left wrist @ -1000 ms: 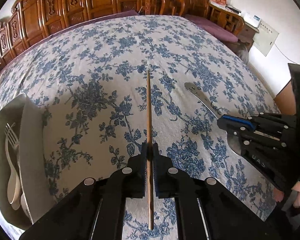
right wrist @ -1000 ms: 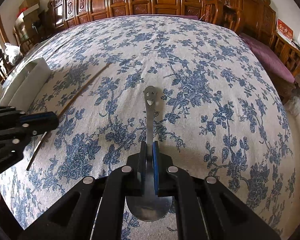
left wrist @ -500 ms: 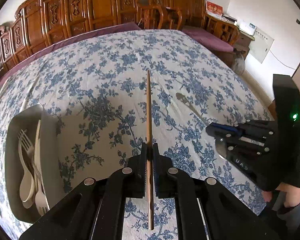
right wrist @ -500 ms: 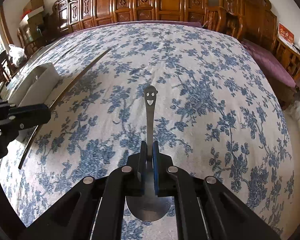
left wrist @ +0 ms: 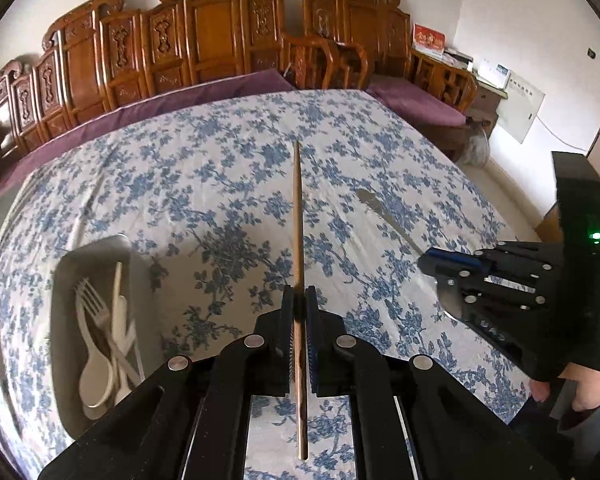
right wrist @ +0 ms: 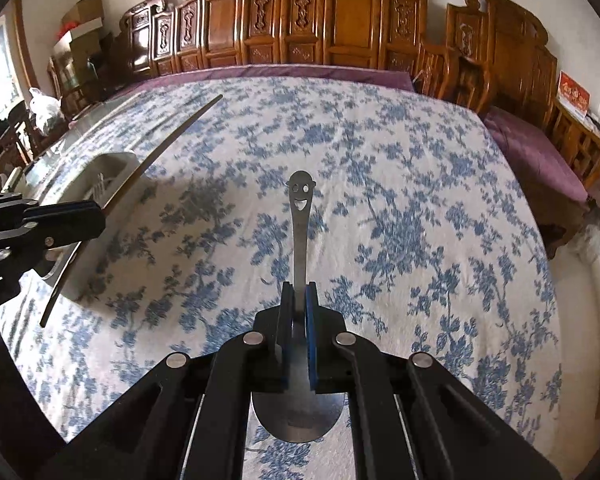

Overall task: Organize utensils
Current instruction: 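Carry the chopstick with the left tool over the grey tray and lower it in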

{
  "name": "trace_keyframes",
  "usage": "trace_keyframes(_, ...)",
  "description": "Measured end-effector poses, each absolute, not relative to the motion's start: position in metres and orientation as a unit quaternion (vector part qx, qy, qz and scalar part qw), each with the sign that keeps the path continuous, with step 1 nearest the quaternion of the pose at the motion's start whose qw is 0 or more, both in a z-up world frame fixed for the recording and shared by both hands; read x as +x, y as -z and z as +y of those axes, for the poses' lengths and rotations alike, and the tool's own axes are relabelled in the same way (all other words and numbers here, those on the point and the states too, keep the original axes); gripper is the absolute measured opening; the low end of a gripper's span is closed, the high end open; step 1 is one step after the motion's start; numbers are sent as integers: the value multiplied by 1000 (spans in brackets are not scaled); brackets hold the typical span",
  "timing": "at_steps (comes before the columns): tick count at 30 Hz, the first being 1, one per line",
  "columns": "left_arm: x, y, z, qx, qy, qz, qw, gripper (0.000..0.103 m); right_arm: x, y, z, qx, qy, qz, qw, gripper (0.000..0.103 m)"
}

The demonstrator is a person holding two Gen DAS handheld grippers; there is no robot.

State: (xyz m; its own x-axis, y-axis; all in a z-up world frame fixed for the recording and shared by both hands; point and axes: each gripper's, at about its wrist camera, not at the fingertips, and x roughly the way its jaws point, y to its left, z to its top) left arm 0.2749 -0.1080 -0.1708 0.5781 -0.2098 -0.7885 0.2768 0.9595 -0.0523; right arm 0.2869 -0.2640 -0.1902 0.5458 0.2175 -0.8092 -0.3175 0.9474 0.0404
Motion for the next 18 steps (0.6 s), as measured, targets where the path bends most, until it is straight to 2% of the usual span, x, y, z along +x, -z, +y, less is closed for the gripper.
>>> trace_keyframes(18, 262, 128, -25, 38, 110, 422, 899, 5, 277, 138, -209, -81, -179, 425, 883, 7)
